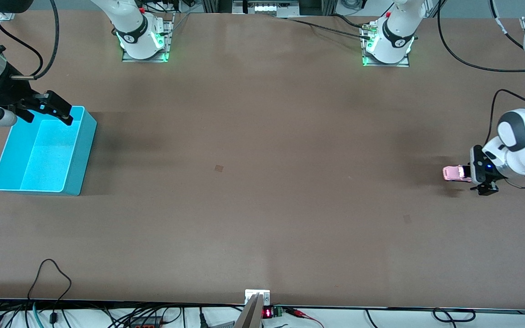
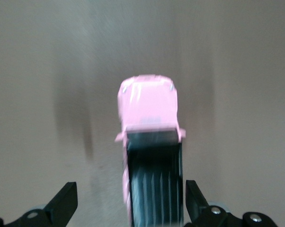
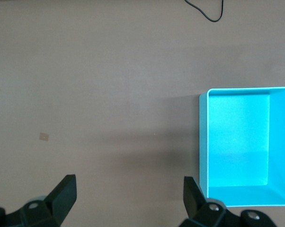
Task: Wind and store pink jeep toy
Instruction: 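Release the jeep and lift the left gripper, letting it roll toward the box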
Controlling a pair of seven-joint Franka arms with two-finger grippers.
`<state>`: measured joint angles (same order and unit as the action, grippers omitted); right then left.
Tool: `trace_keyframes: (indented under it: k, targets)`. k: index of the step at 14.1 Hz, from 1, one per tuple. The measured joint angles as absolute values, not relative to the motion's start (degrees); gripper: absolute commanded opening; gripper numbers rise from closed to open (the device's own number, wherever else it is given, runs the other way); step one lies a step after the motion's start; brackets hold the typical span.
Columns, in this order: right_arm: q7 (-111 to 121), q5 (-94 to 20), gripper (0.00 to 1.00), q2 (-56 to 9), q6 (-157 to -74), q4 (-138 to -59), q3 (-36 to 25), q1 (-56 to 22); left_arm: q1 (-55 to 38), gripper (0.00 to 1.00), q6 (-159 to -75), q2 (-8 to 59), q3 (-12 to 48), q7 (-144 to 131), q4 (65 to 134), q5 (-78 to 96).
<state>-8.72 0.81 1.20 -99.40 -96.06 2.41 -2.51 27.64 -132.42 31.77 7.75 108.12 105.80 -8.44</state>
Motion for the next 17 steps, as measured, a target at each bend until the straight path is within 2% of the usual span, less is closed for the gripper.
trace_keyframes:
  k: [6, 13, 17]
  targets:
    - [-8.71, 0.81, 1.00, 1.20, -99.44, -96.04, 2.41, -2.51, 26.40, 1.00, -112.04, 27.30, 10.72, 95.31, 96.93, -8.44]
    - [-8.71, 0.81, 1.00, 1.19, -99.45, -96.03, 2.40, -2.50, 16.96, 1.00, -90.52, 25.43, 11.12, 68.50, 82.66, -8.44]
    - [-8.71, 0.81, 1.00, 1.18, -99.45, -96.03, 2.40, -2.50, 10.75, 1.00, -82.00, 24.15, 11.40, 47.31, 77.74, -8.42]
